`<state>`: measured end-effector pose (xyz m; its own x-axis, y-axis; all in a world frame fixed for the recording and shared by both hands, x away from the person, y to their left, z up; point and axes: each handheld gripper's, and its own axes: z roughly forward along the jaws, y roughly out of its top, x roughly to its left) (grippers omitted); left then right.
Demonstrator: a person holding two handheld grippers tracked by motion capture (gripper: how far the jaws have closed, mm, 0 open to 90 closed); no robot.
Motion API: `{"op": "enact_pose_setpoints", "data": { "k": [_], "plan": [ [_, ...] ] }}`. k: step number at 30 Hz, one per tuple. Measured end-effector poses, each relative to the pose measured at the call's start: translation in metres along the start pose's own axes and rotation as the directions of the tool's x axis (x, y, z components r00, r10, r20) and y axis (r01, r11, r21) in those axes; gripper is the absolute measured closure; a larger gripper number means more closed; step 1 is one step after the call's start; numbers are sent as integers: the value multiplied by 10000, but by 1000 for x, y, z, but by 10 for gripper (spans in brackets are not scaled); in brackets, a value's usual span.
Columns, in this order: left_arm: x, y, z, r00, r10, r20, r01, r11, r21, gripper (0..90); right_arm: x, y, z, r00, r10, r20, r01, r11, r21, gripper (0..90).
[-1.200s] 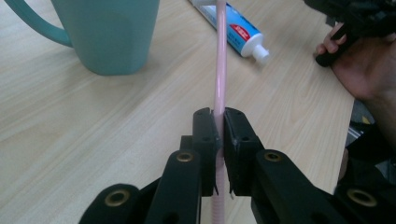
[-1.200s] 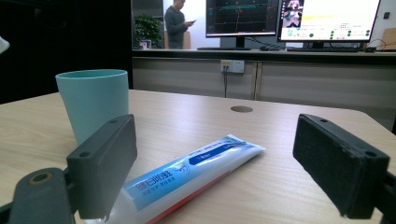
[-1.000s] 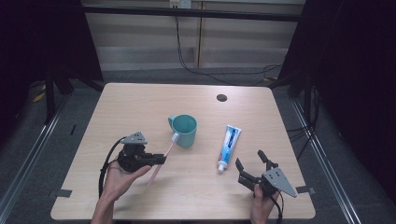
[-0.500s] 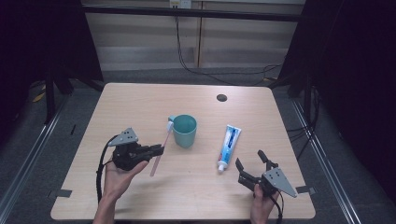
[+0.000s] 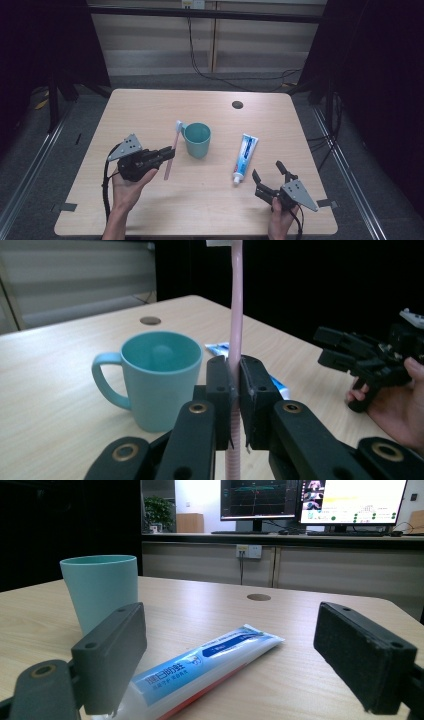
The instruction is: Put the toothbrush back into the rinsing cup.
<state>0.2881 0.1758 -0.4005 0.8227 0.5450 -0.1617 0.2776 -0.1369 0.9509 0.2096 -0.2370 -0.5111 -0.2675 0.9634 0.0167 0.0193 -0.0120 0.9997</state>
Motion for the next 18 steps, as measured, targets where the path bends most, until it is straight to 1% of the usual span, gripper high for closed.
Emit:
{"op": "enact_pose_setpoints", "data": {
  "k": [1, 3, 5, 6, 7, 12, 13, 14, 18],
  "plan": [
    [1, 2, 0, 9999, 43, -99, -45, 9999, -167, 842, 0, 0, 0, 10000, -9, -1, 9, 10000, -3, 129],
    [2, 3, 0, 9999, 82, -117, -85, 9997, -226, 842, 0, 0, 0, 10000, -10, 2, 10, 10000, -3, 130],
    [3, 5, 1, 9997, 57, -227, -65, 9994, -348, 842, 0, 0, 0, 10000, 7, -8, -7, 10000, -10, 129],
    [3, 5, 1, 9997, 57, -227, -65, 9994, -348, 842, 0, 0, 0, 10000, 7, -8, -7, 10000, -10, 129],
    [4, 7, 2, 9999, -77, -66, 73, 9985, -542, 842, 0, 0, 0, 10000, -1, -25, 1, 10000, -38, 129],
    [6, 12, 2, 9996, 77, -261, -96, 9972, -744, 842, 0, 0, 0, 10000, 9, -27, -10, 10000, -34, 129],
    [5, 13, 1, 9996, 18, -281, -41, 9965, -834, 842, 0, 0, 0, 10000, -8, 4, 8, 10000, -1, 129],
    [6, 14, 1, 9998, -22, -194, 3, 9953, -967, 842, 0, 0, 0, 10000, -8, 4, 8, 10000, -1, 129],
    [7, 18, 3, 9998, -14, -192, -6, 9950, -1000, 842, 0, 0, 0, 10000, 10, -39, -10, 10000, -27, 129]
  ]
}}
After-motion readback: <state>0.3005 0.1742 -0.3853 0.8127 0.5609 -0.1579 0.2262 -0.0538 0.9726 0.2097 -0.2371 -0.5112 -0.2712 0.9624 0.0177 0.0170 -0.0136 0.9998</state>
